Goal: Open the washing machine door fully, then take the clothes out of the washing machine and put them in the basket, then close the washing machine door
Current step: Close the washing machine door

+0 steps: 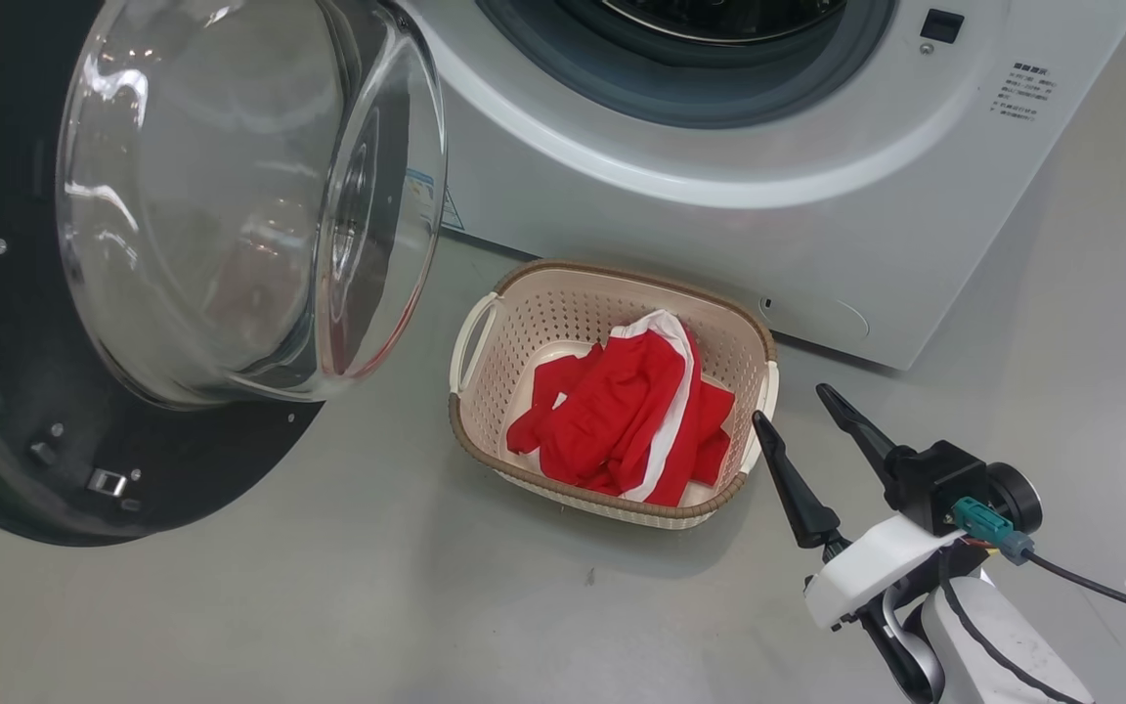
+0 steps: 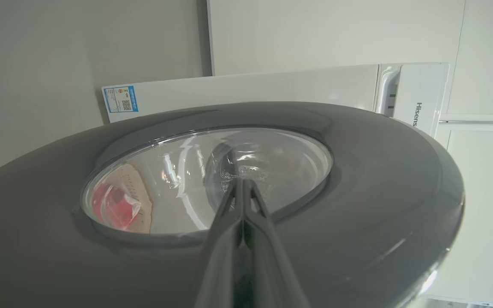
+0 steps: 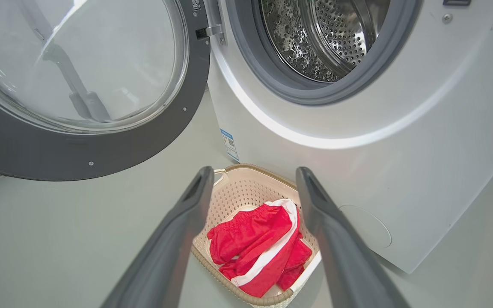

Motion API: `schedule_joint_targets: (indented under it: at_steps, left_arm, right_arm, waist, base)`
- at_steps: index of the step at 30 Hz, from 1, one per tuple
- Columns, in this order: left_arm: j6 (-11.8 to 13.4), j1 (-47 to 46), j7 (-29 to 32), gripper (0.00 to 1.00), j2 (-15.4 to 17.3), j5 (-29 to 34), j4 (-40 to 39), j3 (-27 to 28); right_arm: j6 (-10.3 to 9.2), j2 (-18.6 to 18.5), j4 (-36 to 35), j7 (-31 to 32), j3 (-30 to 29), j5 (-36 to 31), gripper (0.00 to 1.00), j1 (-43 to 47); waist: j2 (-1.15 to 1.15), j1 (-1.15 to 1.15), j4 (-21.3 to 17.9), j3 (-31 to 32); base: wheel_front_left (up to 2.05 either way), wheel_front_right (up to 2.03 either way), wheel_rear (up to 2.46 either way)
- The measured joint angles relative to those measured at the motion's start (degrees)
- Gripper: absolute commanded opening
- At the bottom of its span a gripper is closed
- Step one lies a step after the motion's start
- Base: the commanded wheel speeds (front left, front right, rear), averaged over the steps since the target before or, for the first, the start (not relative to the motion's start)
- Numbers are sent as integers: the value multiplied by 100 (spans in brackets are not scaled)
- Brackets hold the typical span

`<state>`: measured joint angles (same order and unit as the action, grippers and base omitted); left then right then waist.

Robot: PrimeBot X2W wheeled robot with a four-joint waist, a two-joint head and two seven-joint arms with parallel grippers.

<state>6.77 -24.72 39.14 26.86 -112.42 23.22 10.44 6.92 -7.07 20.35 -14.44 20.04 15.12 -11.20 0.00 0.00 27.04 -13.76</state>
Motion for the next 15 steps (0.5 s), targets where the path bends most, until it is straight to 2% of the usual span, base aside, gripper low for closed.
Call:
schedule_joint_targets:
  at_steps: [15]
  left_arm:
    - [1,189,1054,0,-68,-481,-605,-296]
  right_arm:
    - [0,126,40,0,46,59,100,-8]
  waist:
    - [0,0,-273,62]
  base:
    - [0,0,0]
